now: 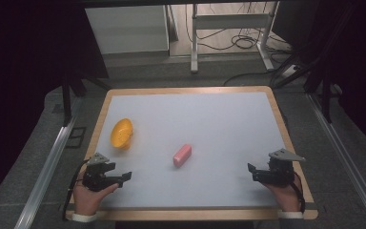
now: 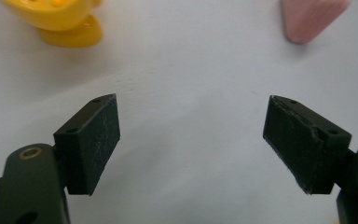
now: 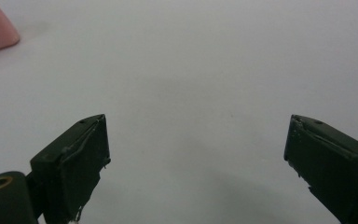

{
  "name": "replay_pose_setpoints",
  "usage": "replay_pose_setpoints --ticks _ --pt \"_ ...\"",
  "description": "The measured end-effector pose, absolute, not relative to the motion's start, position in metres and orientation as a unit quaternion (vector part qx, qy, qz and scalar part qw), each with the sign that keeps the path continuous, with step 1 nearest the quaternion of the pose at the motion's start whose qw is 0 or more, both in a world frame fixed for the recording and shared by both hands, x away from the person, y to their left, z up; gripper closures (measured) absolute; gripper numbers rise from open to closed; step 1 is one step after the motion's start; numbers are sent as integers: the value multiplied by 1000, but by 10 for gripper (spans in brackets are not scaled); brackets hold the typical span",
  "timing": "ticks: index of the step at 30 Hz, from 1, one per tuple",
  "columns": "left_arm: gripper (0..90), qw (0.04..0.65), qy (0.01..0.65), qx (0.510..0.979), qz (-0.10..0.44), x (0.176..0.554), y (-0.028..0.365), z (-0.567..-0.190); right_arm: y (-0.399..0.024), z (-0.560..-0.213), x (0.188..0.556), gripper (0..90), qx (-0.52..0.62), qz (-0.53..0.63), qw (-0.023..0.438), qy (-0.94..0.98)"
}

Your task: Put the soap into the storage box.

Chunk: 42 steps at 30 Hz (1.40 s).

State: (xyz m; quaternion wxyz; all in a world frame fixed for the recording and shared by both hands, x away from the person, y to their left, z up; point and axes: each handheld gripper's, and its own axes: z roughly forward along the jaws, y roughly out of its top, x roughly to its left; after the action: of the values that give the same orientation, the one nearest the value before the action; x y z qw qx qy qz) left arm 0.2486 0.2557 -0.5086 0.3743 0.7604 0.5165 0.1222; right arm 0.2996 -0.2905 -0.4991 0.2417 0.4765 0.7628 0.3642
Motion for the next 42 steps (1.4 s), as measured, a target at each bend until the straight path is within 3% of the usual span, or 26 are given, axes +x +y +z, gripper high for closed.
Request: replay_pose_setpoints --ticks 18,42 --pt "212 353 507 776 126 265 238 -477 -289 -500 302 68 462 363 233 775" --pt "222 337 479 803 109 286 212 -468 -293 -501 300 71 470 361 228 772"
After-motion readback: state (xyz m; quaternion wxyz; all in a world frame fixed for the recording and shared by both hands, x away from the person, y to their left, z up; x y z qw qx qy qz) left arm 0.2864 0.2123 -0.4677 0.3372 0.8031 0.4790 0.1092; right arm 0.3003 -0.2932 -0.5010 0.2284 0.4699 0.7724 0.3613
